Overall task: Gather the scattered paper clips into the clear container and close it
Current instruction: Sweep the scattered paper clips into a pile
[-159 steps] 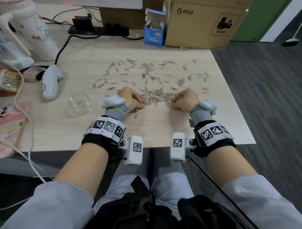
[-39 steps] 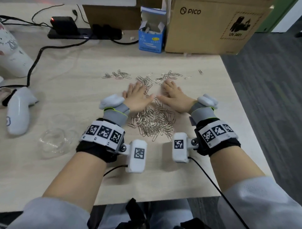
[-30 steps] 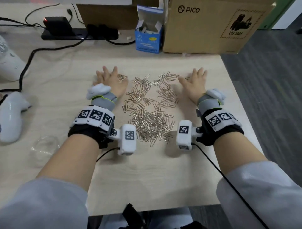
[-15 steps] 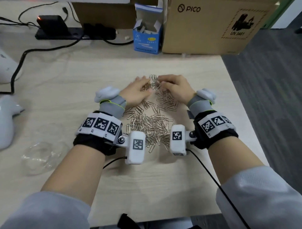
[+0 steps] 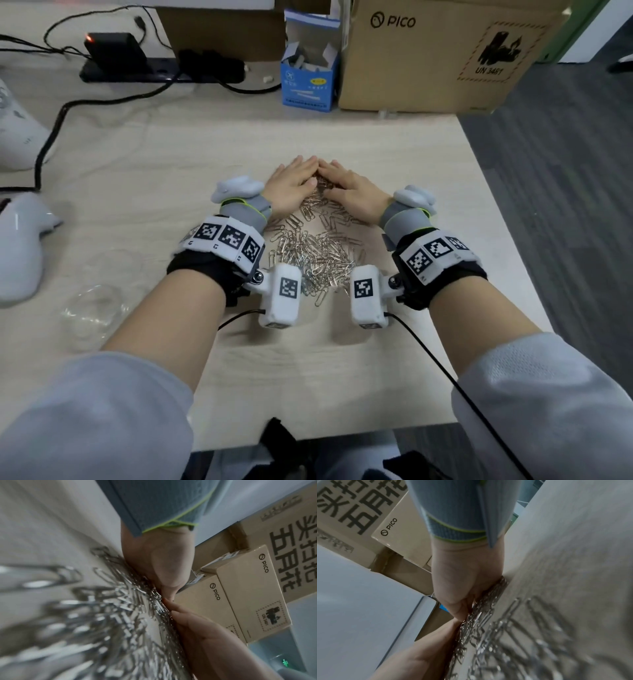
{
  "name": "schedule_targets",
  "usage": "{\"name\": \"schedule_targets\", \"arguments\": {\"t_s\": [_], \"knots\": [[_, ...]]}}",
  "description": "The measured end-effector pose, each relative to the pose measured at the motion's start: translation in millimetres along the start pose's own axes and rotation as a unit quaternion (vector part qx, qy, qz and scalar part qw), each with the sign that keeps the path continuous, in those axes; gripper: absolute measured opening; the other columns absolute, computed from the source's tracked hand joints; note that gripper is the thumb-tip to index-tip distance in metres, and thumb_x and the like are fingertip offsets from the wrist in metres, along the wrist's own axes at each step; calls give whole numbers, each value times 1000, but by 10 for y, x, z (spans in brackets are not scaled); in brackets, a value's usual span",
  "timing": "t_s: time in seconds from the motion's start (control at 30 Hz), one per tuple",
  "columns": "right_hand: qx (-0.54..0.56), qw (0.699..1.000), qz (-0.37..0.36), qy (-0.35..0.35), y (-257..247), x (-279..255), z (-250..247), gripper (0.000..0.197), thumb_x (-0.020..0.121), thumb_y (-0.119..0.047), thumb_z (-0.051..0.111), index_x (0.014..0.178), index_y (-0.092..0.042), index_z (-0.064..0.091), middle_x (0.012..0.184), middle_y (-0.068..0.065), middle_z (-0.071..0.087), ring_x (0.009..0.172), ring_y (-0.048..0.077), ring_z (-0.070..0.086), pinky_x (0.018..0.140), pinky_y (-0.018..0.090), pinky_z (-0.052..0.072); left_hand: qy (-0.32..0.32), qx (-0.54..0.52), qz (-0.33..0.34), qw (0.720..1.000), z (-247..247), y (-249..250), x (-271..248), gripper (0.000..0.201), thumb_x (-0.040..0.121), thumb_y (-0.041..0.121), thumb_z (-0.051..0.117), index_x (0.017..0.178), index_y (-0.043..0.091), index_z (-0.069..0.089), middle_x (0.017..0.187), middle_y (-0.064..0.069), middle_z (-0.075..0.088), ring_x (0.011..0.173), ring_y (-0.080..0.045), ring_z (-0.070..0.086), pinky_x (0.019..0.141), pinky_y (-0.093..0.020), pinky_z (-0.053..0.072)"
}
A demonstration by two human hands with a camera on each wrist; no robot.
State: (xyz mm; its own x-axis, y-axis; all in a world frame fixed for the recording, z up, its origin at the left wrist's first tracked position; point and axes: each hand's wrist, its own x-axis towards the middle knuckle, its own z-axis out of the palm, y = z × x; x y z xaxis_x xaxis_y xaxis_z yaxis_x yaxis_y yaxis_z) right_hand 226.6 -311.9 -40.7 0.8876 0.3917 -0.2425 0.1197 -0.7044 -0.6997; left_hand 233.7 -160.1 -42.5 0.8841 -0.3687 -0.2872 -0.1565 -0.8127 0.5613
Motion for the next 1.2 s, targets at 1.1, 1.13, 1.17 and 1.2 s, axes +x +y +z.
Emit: {"name": "schedule_targets", "arguments": {"t_s": [1.1,1.13,1.17,1.2], "knots": [[24,970,132,203,-96,-1256,479,64,65,-27,84,123,-12,62,117,7,66,104,18,62,80,17,41,170,-95,-121,973,303,-83,-1309,68,58,20,87,119,9,60,95,-7,67,83,-13,54,79,-20,40],[28,970,130,205,-124,-1251,502,62,66,-26,83,123,-11,63,116,8,66,101,18,62,80,18,41,171,-97,-117,973,324,-63,-1305,68,59,20,87,120,9,60,98,-8,69,83,-12,55,78,-20,39],[39,969,130,208,-142,-1243,517,61,66,-25,83,122,-11,63,115,8,67,97,17,61,80,19,42,173,-99,-114,973,342,-50,-1306,67,60,20,86,120,9,60,99,-7,69,84,-12,55,77,-19,38],[50,967,131,214,-148,-1241,520,60,66,-25,83,121,-10,63,113,7,67,91,15,59,80,19,42,175,-104,-111,973,351,-46,-1315,65,61,20,86,120,9,60,96,-6,68,84,-12,55,76,-18,38]]}}
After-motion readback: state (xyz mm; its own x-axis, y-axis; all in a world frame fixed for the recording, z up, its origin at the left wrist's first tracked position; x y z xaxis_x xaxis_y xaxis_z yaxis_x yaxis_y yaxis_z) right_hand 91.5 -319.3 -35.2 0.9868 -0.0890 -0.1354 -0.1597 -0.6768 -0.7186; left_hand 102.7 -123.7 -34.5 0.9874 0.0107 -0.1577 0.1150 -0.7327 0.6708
